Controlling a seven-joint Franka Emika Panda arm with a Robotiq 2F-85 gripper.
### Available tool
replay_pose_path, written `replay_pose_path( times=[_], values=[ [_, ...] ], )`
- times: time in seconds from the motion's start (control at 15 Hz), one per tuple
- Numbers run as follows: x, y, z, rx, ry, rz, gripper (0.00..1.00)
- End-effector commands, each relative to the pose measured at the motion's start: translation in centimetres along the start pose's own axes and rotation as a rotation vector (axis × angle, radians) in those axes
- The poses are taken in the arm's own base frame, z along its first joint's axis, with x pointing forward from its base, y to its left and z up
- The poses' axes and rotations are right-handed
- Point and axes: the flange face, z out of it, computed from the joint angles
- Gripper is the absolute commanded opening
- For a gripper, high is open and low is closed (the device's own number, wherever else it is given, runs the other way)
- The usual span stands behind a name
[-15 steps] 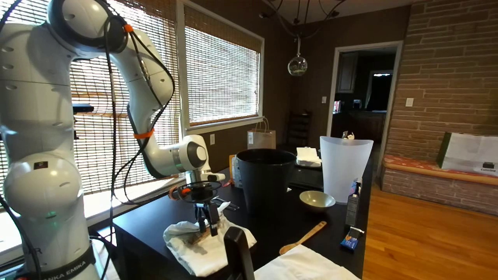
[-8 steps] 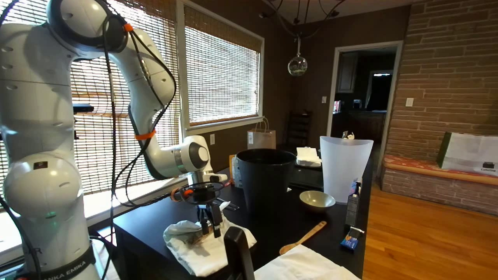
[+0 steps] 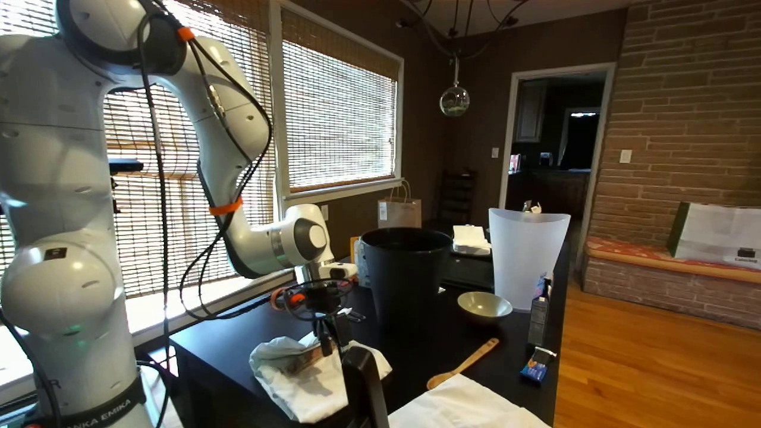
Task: Fold the package on the towel with the same towel
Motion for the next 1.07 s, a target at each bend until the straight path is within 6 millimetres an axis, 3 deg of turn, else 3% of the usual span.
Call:
replay_pose_path(
  times=[0.0,0.27,0.6,1.0],
  values=[
    [0.0,0.0,0.0,0.001,0.001,0.000,1.00],
    [0.0,0.5,2.3,0.087,-0.050,-0.049,1.00],
    [0.3,4.4,4.8,0.203,-0.084,-0.009,1.00],
    [0.9,6.2,6.0,0.316,-0.107,0.034,1.00]
  ],
)
